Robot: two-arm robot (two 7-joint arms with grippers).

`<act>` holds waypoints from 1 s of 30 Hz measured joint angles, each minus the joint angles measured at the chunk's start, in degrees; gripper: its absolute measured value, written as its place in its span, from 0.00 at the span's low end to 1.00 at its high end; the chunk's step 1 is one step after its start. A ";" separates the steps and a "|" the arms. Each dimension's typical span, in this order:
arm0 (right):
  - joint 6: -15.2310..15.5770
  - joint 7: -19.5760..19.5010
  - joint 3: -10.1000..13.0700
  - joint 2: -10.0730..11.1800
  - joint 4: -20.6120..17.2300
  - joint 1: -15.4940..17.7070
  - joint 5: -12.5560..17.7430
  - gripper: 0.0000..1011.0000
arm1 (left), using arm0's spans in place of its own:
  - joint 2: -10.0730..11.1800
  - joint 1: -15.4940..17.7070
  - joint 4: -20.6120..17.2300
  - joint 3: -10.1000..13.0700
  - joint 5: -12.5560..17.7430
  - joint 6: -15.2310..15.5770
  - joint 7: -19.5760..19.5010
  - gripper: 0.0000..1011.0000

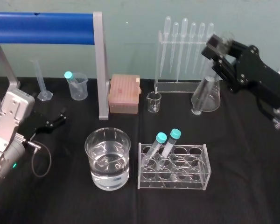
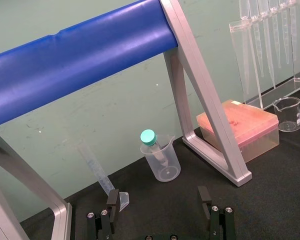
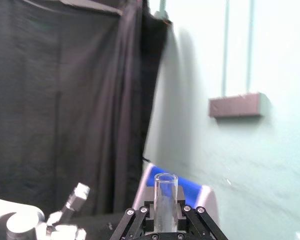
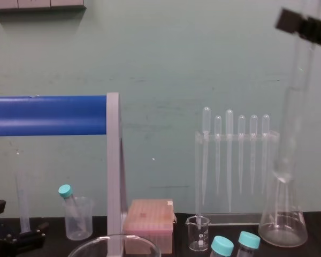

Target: Hold the test tube with one hand and immerse one end into the beaker, then return it to the test tube rack.

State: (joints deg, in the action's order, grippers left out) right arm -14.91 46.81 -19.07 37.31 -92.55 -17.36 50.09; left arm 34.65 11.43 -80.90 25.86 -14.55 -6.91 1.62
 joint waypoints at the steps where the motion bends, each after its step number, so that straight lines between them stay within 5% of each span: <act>1: 0.15 -0.60 0.39 0.33 -0.27 0.78 -0.11 0.22 | 0.00 0.00 0.00 0.00 0.00 0.00 0.00 0.99; 9: 1.64 -3.50 2.10 1.40 0.19 5.22 -1.10 0.22 | 0.00 0.00 0.00 0.00 0.00 0.00 0.00 0.99; 30: 5.02 -0.56 -1.33 -1.23 7.23 3.49 -3.25 0.22 | 0.00 0.00 0.00 0.00 0.00 0.00 0.00 0.99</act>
State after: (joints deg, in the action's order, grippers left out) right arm -9.90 46.26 -20.40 36.08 -85.31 -13.88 46.83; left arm 34.65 11.43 -80.90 25.86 -14.55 -6.91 1.62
